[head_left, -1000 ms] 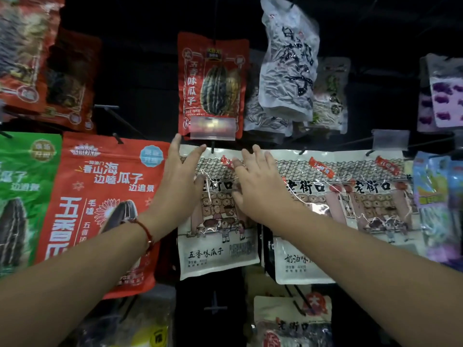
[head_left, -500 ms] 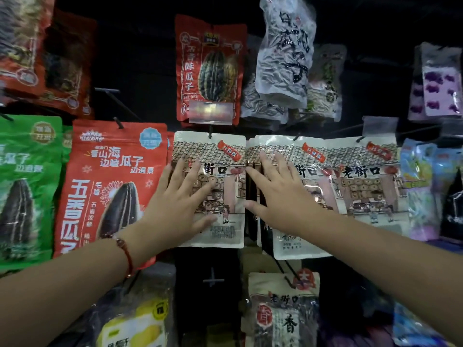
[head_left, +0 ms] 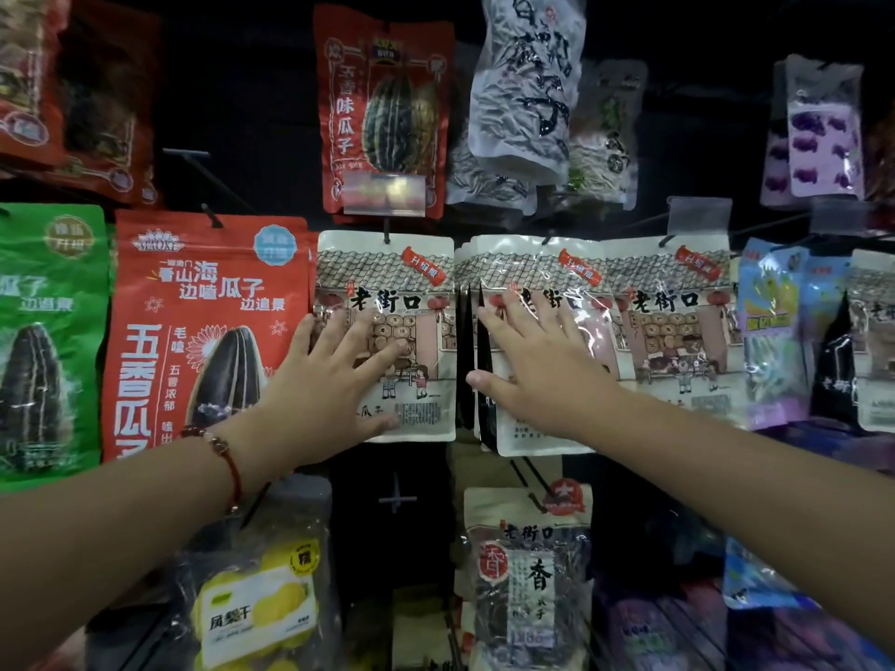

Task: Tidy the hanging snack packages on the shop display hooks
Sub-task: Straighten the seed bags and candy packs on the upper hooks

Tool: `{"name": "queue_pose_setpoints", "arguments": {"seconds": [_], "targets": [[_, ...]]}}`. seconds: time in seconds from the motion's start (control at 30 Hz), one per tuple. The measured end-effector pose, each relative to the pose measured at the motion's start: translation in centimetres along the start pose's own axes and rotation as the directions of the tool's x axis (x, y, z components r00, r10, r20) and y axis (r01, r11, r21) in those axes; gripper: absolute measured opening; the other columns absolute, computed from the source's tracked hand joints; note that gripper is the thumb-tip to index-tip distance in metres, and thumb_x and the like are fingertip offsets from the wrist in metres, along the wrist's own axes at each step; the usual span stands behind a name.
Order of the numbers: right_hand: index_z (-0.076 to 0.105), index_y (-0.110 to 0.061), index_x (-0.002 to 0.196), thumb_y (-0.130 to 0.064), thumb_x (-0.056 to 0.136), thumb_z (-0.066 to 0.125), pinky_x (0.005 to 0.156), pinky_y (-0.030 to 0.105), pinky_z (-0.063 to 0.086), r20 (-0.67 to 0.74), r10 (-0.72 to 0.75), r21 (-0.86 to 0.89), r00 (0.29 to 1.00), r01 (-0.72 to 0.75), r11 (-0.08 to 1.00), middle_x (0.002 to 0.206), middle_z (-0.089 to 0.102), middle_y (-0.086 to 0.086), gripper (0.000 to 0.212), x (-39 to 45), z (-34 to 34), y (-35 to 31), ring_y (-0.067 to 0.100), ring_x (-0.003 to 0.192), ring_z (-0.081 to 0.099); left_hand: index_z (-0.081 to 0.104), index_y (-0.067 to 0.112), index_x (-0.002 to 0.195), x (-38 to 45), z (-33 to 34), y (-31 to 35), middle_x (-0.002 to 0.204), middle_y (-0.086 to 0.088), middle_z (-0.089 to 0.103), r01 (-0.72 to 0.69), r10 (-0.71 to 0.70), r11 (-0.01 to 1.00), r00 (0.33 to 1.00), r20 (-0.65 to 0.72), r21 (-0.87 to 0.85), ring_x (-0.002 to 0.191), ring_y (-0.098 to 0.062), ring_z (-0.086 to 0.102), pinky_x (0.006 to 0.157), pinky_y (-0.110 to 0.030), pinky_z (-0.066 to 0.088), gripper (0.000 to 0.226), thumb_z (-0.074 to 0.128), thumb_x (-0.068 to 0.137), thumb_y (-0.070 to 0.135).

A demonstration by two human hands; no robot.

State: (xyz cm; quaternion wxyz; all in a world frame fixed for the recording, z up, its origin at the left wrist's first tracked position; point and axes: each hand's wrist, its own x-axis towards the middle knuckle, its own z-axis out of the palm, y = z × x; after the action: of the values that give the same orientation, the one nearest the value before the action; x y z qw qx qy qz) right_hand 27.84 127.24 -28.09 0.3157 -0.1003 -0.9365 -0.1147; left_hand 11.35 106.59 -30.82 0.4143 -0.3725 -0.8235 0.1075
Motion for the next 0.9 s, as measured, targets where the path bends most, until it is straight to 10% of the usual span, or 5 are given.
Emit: {"name": "queue_pose_setpoints", "arguments": {"seconds": [0.27, 0.57, 0.73, 0.9], "targets": [[0.001, -0.036, 0.158, -0.063, 0.098, 0.033, 0.121, 0.043, -0.014, 0.067, -0.130, 0.090, 0.989, 0.124, 0.988, 0.167, -0.010, -0.004, 0.073, -8.5, 1.2, -1.4, 0.022, 0.152, -0.018, 0.027, 0.027, 0.156, -7.6, -0.4, 5.0, 0.159, -0.021, 0.031, -0.167, 0.165, 0.985, 0.986, -0.034, -0.048, 0.143, -0.043, 0.036, 0.112, -0.059, 0.035, 0.086, 0.021, 0.087, 0.078], [-0.002, -0.035, 0.158, -0.059, 0.100, 0.038, 0.118, 0.037, -0.018, 0.327, -0.142, 0.122, 0.934, 0.107, 0.987, 0.165, -0.018, -0.006, 0.075, -19.7, 8.5, -1.8, 0.022, 0.152, -0.020, 0.042, 0.028, 0.147, -17.9, 3.3, 13.2, 0.149, -0.019, 0.048, -0.287, 0.321, 0.925, 0.941, 0.108, -0.250, 0.131, -0.041, 0.053, 0.106, -0.055, 0.027, 0.075, 0.037, 0.085, 0.070], [-0.006, -0.039, 0.157, -0.061, 0.097, 0.043, 0.122, 0.045, -0.005, 0.543, -0.073, 0.187, 0.836, -0.036, 0.982, 0.166, -0.014, -0.004, 0.081, -23.7, 12.4, -0.2, 0.024, 0.153, -0.013, 0.021, 0.031, 0.155, -20.5, 5.7, 16.5, 0.154, -0.016, 0.043, -0.139, 0.255, 0.928, 0.913, 0.318, -0.346, 0.130, -0.040, 0.054, 0.100, -0.057, 0.048, 0.084, 0.032, 0.086, 0.078], [0.004, -0.034, 0.159, -0.055, 0.097, 0.050, 0.121, 0.047, 0.002, 0.629, 0.044, 0.208, 0.776, -0.223, 0.952, 0.167, -0.006, 0.001, 0.080, -25.3, 13.9, 1.4, 0.028, 0.154, -0.005, -0.012, 0.039, 0.156, -19.1, 5.8, 19.1, 0.168, -0.008, -0.006, -0.063, 0.253, 0.917, 0.855, 0.453, -0.394, 0.153, -0.033, 0.011, 0.121, -0.052, 0.017, 0.091, 0.036, 0.089, 0.077]]}}
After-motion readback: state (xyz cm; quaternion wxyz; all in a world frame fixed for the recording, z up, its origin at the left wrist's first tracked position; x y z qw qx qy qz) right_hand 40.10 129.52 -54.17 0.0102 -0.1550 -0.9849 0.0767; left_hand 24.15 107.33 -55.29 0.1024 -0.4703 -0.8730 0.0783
